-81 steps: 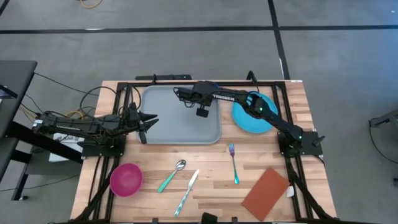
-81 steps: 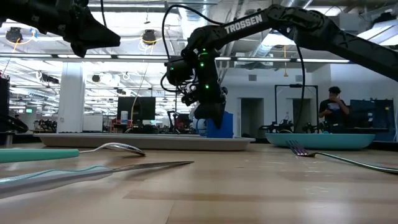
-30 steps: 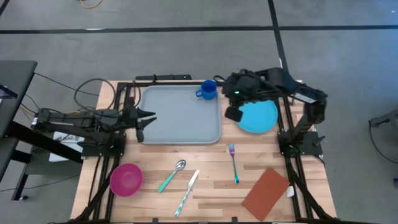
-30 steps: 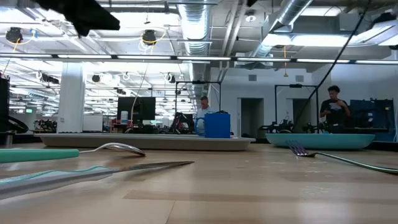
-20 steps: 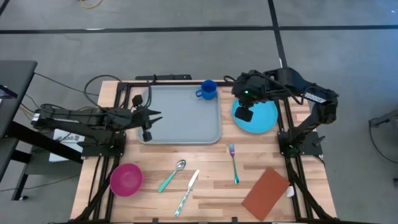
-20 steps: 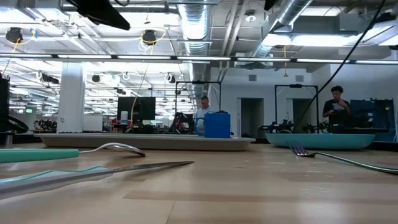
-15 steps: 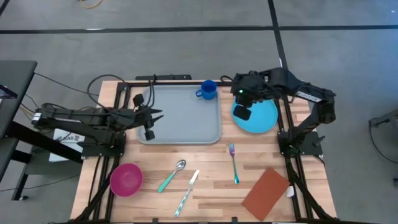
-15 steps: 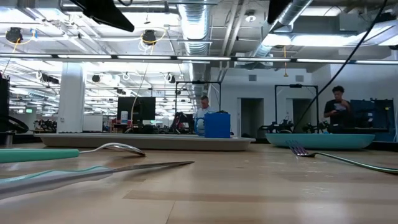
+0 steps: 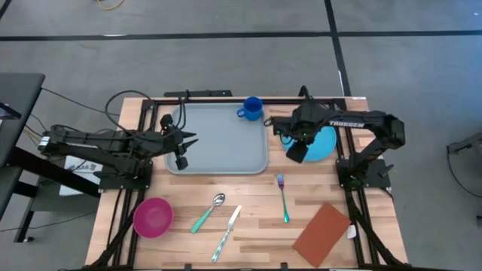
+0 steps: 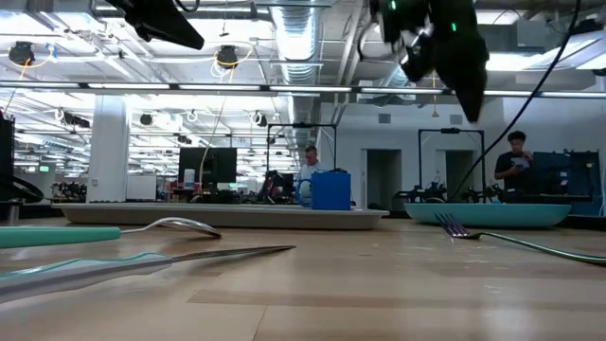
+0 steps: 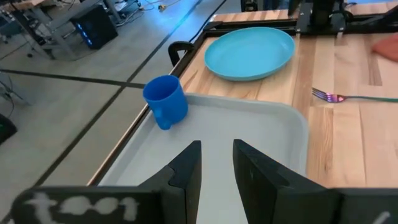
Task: Set up tray
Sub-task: Put the light blue plate on the gray tray
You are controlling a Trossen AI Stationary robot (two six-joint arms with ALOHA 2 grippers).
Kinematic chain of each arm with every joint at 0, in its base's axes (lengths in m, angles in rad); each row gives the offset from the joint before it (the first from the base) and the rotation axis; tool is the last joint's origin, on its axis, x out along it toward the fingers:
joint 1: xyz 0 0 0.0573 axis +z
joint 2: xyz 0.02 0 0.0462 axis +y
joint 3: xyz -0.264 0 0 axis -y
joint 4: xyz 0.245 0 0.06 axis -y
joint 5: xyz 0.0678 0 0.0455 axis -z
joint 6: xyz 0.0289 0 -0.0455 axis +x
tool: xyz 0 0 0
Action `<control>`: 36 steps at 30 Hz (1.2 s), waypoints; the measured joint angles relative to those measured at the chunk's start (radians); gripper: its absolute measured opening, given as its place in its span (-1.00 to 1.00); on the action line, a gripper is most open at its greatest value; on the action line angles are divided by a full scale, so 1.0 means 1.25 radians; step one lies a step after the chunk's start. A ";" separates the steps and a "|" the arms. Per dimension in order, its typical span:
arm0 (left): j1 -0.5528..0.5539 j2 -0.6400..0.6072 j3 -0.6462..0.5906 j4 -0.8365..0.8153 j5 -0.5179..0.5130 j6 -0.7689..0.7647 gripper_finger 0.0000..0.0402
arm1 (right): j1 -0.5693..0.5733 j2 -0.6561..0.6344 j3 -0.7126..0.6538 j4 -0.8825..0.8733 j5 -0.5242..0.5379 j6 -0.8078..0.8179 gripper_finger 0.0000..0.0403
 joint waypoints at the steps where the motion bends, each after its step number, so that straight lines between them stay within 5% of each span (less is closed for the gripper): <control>1: 0.000 0.000 0.000 0.000 0.001 -0.005 -0.59 | 0.005 -0.001 -0.036 0.044 -0.006 -0.004 -0.14; 15: 0.000 0.000 0.000 0.000 0.034 -0.019 -0.59 | -0.002 -0.006 -0.292 0.362 -0.085 -0.073 -0.20; 32: 0.000 0.000 0.000 0.000 0.034 -0.052 -0.59 | -0.031 0.003 -0.375 0.479 -0.077 -0.079 -0.22; 36: 0.000 0.000 0.000 0.001 0.034 -0.049 -0.59 | -0.036 0.002 -0.394 0.485 -0.015 -0.042 -0.22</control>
